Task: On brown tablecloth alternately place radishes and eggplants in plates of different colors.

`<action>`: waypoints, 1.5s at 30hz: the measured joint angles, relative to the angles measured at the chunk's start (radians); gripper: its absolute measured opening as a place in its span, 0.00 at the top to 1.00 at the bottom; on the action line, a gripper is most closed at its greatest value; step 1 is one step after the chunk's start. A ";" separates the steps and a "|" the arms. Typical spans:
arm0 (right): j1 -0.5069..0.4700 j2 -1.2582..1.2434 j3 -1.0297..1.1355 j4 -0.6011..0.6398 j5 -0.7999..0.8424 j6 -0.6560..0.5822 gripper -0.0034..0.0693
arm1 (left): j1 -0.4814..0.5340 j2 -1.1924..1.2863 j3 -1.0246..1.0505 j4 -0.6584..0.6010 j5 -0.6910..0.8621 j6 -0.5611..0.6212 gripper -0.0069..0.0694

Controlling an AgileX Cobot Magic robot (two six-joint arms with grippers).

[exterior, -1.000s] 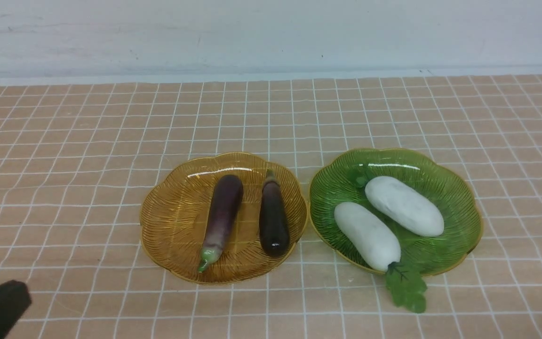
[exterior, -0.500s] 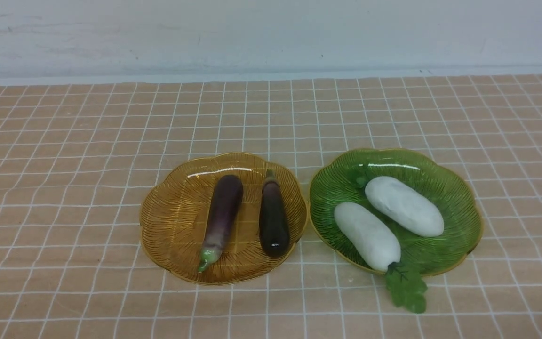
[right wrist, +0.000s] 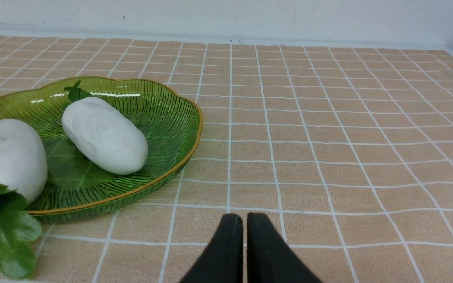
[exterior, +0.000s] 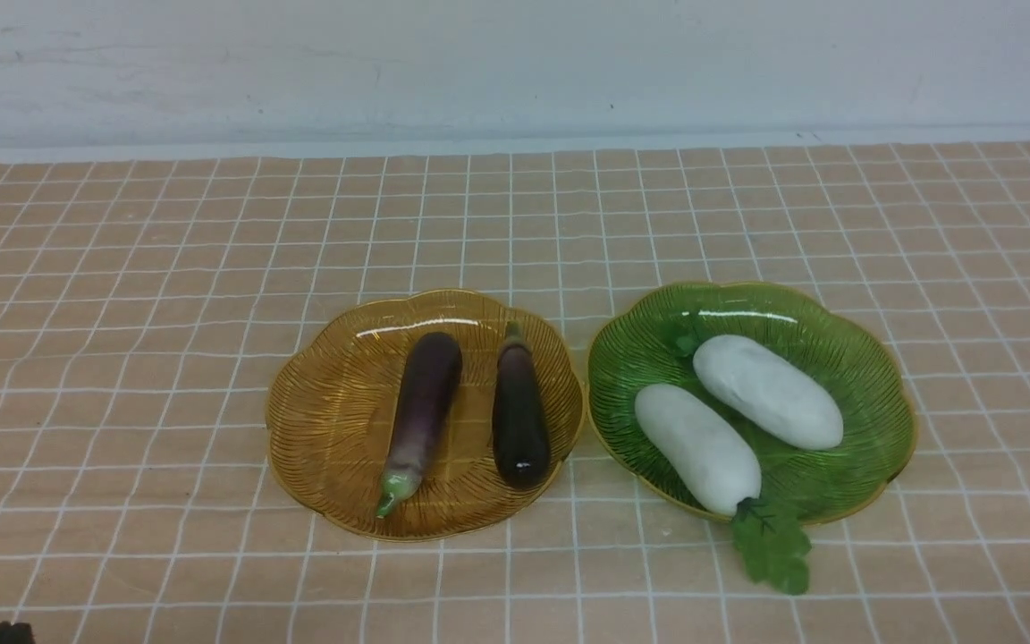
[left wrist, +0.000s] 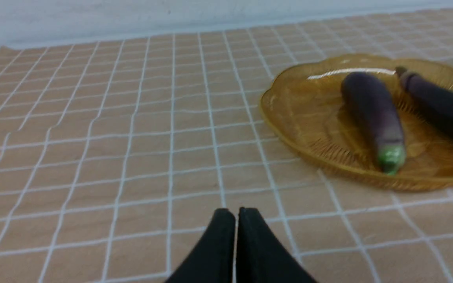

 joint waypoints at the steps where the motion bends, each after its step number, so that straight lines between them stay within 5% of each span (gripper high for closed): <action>1: 0.000 0.000 0.000 0.000 0.000 0.000 0.94 | 0.010 -0.001 0.000 0.015 0.025 0.000 0.91; 45: -0.003 0.000 0.000 0.000 0.000 0.000 0.94 | 0.033 -0.001 0.000 0.032 0.078 0.000 0.91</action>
